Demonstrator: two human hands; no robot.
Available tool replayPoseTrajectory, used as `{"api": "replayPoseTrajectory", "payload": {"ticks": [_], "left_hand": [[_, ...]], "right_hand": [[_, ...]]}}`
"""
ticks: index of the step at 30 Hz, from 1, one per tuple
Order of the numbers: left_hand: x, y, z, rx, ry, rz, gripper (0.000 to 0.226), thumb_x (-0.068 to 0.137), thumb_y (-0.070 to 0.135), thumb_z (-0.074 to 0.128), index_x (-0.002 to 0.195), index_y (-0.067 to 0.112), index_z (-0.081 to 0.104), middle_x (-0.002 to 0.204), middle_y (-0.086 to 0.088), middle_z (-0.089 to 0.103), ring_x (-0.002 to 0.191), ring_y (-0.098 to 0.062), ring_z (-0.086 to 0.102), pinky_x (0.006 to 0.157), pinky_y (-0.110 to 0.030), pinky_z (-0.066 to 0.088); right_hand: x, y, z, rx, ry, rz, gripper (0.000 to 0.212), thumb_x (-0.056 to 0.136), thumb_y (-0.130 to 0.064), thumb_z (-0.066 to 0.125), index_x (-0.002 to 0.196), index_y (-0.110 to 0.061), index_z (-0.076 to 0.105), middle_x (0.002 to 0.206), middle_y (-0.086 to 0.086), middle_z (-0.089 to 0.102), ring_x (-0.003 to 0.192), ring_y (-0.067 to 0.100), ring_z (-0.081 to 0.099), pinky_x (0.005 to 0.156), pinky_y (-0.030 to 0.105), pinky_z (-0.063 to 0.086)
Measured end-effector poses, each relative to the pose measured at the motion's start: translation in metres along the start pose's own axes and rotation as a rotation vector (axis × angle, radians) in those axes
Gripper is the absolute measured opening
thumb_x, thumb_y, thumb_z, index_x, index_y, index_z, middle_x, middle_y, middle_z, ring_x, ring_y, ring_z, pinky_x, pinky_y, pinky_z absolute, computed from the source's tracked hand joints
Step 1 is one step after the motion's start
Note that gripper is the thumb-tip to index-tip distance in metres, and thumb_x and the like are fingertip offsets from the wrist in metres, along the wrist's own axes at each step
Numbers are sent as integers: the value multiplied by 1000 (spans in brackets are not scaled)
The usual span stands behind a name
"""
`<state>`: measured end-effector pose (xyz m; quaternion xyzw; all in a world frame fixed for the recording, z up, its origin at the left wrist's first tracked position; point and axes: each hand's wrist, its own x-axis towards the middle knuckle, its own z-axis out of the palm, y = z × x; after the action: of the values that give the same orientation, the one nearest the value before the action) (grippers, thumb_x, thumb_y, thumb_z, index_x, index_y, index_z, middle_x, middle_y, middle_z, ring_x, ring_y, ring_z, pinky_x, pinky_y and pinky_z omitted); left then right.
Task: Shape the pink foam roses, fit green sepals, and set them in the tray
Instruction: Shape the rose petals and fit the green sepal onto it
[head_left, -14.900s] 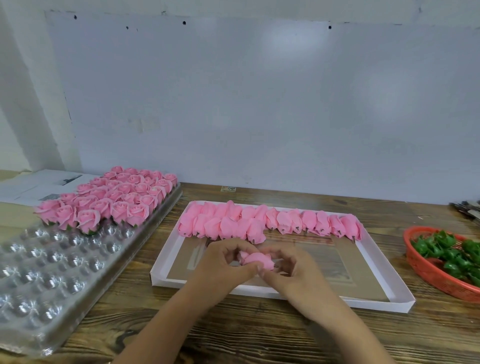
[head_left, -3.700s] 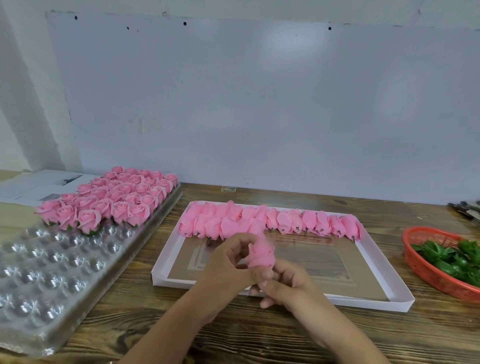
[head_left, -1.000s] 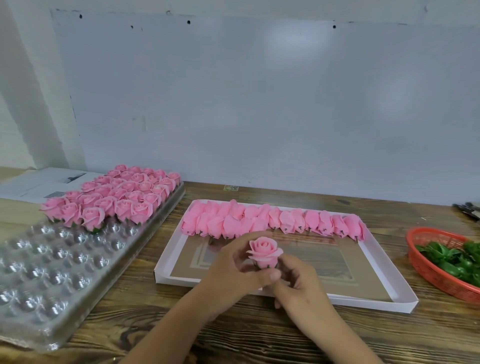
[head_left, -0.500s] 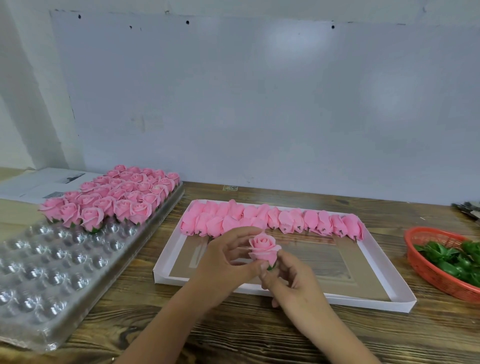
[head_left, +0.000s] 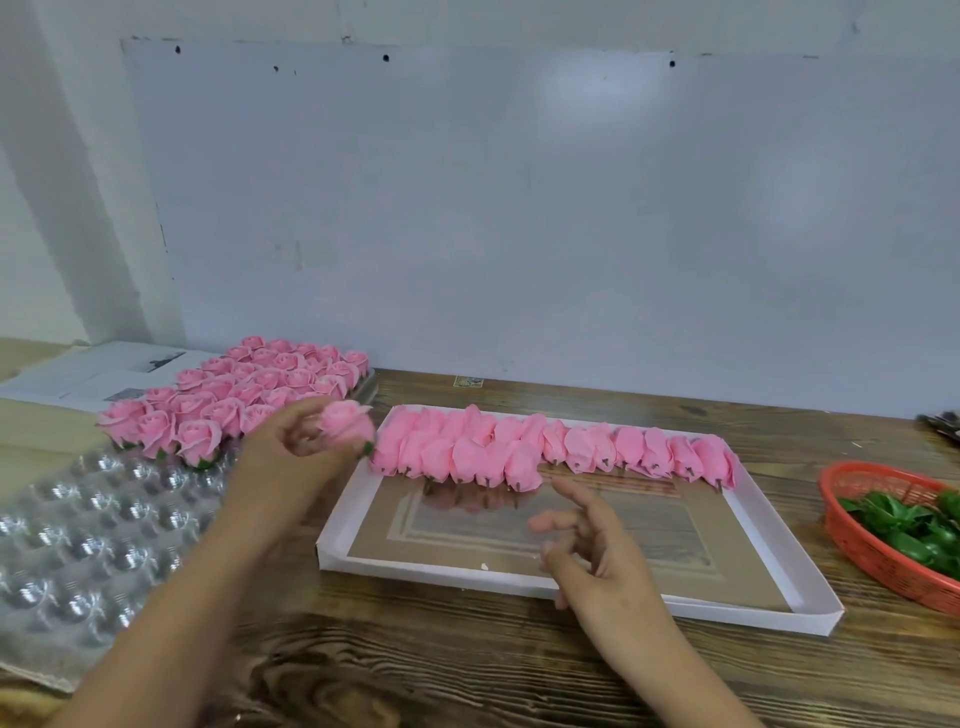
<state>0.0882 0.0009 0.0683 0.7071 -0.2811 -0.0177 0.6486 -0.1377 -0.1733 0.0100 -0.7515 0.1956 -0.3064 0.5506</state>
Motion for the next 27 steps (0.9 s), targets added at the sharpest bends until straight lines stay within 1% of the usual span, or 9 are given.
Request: {"api": "replayPoseTrajectory", "payload": {"ticks": [2,5,7,9,10,15,19,23,27], "left_hand": [[14,-10,-28,112,83,1,42,76,15,83,105,40,65,97,9,65,72,4,65,50,-9,49],[35,-26,-69,328,117,-33,55,79,18,83,128,28,61,107,-3,64,81,-14,63,53,-23,50],[45,-37,-89,462,122,-56,57,79,17,84,131,24,60,116,-10,63,82,-18,61,56,-24,46],[51,-47,-100,575,120,-81,55,80,15,83,130,20,61,121,-15,64,72,-18,60,47,-23,44],[53,-52,-102,619,115,-85,53,80,15,83,128,18,62,122,-16,65,69,-19,60,46,-24,44],[58,-67,-102,683,67,-107,51,83,12,80,129,13,61,123,-19,65,84,-33,65,73,-44,56],[65,-72,-98,750,68,-90,50,80,13,83,126,9,63,123,-20,67,78,-29,63,72,-39,52],[71,-74,-97,808,45,-131,54,82,19,82,130,9,59,115,-18,67,61,-28,67,67,-43,60],[76,-76,-97,852,29,-142,53,81,19,83,128,9,61,105,-15,68,67,-30,67,71,-47,60]], "right_hand": [[0,0,1,-5,-2,-3,60,90,6,59,135,-32,47,96,-12,68,75,11,57,64,34,49],[0,1,1,2,4,9,60,90,7,58,134,-32,48,94,-11,69,75,11,57,62,34,48],[0,0,2,13,6,17,59,91,8,57,132,-33,48,93,-11,70,73,10,57,60,32,47],[0,0,3,20,7,18,58,91,7,56,130,-34,48,92,-10,70,74,9,59,61,33,46],[0,0,3,20,5,20,57,92,6,56,130,-36,48,93,-10,70,74,8,60,62,33,45],[0,1,2,3,-2,22,56,92,5,55,126,-38,49,93,-10,70,74,5,60,63,34,45],[0,0,2,-7,-11,16,55,92,4,55,125,-40,50,94,-10,70,76,5,62,64,34,45],[0,1,2,-23,-11,6,55,93,3,55,124,-42,50,95,-10,70,75,5,59,65,34,46],[0,1,2,-31,-18,7,55,93,2,55,124,-43,50,95,-11,69,76,4,60,67,34,47]]}}
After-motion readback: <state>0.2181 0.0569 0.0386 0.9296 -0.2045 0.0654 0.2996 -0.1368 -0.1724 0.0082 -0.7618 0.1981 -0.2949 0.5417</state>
